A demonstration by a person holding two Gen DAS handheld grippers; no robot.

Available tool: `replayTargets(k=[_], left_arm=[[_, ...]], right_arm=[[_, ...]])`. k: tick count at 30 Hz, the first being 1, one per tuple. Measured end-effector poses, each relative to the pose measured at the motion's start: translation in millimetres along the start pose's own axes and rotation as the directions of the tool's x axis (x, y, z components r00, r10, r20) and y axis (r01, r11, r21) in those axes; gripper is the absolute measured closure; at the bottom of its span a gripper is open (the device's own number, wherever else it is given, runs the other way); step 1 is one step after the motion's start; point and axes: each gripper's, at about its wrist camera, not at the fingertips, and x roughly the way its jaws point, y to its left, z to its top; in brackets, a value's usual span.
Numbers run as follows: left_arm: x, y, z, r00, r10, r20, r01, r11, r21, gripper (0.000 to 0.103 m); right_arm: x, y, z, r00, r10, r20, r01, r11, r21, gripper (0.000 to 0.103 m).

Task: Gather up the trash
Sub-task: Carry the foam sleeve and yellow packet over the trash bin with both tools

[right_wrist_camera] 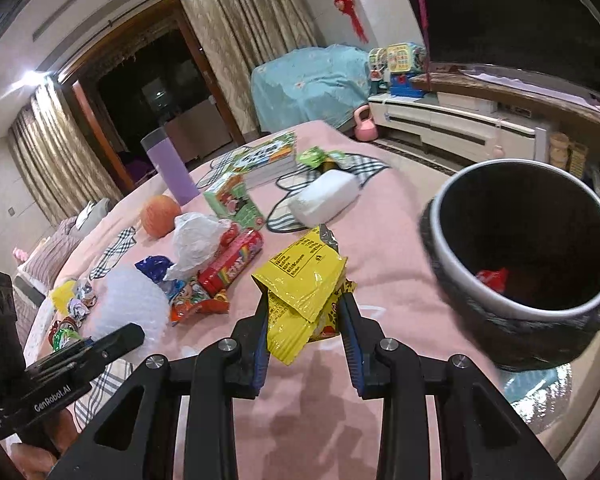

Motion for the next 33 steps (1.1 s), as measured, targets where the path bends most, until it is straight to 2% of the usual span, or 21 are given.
replayTargets(k=[17,33], left_arm=[[28.7,-73.4,6.8,0.996,-0.076,-0.048,0.082,0.988,0.129,0.081],[52.2,-120.7,22.7,0.99,-0.124,-0.068,0.136,0.968,0.21,0.081]], right_arm=[[-48.1,-58.5,-3.3,0.993,-0.098,0.062,0.095,0.994,0.055,0.071],[-58.5,-96.0,1.5,0.986,-0.146,0.074,0.138,0.985,0.101,0.071]])
